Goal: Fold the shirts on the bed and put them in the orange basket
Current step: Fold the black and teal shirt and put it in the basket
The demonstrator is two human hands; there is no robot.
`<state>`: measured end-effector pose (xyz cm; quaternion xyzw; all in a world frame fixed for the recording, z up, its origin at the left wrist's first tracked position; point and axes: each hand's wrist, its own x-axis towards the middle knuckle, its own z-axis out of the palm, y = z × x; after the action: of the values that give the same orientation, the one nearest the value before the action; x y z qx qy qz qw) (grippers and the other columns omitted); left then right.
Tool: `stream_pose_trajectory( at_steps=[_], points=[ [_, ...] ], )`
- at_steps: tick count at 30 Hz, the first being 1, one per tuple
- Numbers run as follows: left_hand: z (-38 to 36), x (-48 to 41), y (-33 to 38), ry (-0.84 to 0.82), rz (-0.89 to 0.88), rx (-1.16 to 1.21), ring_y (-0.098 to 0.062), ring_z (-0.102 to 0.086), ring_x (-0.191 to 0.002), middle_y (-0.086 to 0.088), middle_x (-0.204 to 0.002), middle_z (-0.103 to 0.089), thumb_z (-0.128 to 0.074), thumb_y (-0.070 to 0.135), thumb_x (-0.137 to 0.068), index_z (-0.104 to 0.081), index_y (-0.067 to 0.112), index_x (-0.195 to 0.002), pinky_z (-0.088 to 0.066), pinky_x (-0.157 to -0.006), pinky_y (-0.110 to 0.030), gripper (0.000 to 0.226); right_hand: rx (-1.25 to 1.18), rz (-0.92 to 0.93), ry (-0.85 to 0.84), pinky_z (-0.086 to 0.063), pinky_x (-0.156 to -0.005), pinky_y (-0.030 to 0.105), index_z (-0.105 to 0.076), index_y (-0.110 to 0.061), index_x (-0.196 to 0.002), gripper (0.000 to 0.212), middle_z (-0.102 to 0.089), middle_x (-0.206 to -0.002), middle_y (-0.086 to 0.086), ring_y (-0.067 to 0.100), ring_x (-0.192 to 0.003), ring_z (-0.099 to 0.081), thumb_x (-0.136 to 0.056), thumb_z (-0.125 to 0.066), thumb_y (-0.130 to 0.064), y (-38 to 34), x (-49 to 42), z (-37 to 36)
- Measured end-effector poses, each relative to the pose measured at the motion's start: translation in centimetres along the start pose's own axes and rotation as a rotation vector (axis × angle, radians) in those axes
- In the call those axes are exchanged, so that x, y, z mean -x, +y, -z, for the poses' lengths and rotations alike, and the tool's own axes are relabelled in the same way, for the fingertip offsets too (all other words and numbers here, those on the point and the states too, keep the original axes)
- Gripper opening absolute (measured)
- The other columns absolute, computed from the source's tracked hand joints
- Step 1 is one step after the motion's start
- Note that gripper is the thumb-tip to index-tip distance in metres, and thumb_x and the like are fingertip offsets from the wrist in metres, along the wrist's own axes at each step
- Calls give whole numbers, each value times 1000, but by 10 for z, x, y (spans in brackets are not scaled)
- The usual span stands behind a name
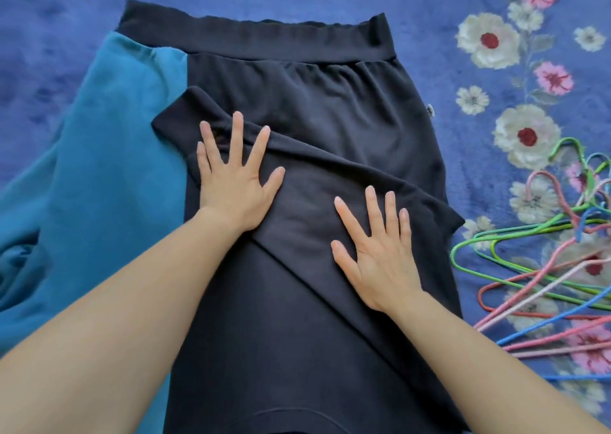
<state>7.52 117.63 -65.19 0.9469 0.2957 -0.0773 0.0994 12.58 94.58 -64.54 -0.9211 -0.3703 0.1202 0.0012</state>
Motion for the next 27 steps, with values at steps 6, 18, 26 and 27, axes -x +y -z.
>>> stream_pose_trajectory(
  at_steps=[6,18,26,27],
  points=[
    [8,-2,3,-96,3,37,-40,28,-139,-15,-152,31,-29,66,-89,10,40,-149,12,-114,-49,76,74,-18,-39,-4,-113,49,-11,-32,-151,65,-14,-157,18,40,-144,-10,-91,-25,-53,1,0,-4],
    [63,130,-162,152,123,-2,-34,-13,-144,-17,-155,-22,-30,39,-95,-33,19,-147,3,-114,-44,55,-179,34,-124,-4,-117,47,-8,-26,-153,72,-3,-161,7,30,-147,0,-84,-8,-50,-138,6,28],
    [95,126,-257,97,652,489,-36,-55,-79,-17,-63,-48,-51,33,-92,-52,9,-61,-27,-62,-36,39,-53,200,-415,10,-116,45,11,-42,-148,65,28,-156,3,23,-143,25,-92,-17,-58,-221,6,13],
    [104,126,-260,248,675,495,-31,-47,-69,-17,-59,-39,-47,30,-91,-44,8,-56,-22,-59,-35,41,-53,205,-427,9,-117,43,9,-43,-148,65,27,-156,2,21,-144,24,-94,-24,-57,-219,6,14]
  ],
)
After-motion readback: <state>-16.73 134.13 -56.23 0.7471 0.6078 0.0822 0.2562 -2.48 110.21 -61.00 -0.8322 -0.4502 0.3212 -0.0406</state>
